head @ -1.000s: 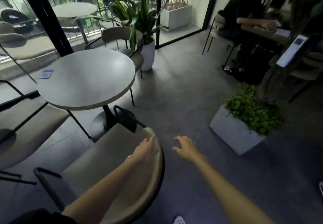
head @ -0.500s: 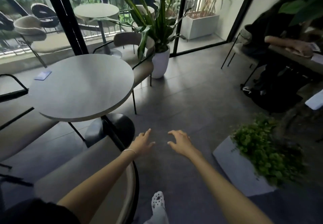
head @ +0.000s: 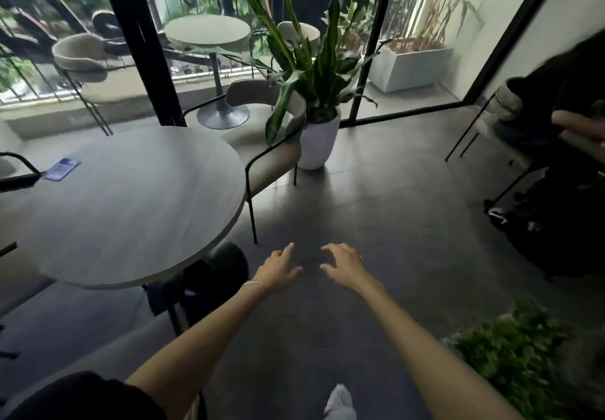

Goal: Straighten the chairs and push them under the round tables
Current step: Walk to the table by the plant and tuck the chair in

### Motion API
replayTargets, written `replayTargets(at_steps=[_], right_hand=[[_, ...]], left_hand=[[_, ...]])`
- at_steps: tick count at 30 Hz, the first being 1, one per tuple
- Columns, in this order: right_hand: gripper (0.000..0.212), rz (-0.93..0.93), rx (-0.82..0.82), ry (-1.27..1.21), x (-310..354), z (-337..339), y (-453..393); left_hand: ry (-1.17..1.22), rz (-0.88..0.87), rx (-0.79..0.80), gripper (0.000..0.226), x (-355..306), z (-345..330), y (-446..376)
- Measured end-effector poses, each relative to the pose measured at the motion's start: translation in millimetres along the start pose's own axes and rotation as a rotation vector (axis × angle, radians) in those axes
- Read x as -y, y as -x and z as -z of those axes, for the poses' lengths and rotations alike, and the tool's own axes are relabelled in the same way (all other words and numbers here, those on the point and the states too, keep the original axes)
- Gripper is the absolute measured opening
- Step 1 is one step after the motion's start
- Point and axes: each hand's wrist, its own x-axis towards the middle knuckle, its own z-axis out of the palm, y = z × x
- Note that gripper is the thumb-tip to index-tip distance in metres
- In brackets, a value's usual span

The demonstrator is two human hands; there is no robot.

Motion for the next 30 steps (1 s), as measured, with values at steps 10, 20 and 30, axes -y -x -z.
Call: replayTargets(at_steps=[10,20,30], right_hand=[[0.046,0.084,0.058,0.088,-64.1,106.2,-178.1],[0.047,0.202,0.172,0.133,-69.1,165.2,-340.7],[0.047,0.240,0.204,0.191,-37.1,230.3,-505.4]], left_hand=[[0.071,0.099,-0.113,0.072,-64.5,46.2,-163.7],[0.120,0.206,-0.121,0.072,-89.3,91.7,-301.4],[0.167,0.271,-0.175,0.069,-87.5,191.3,-444.2]])
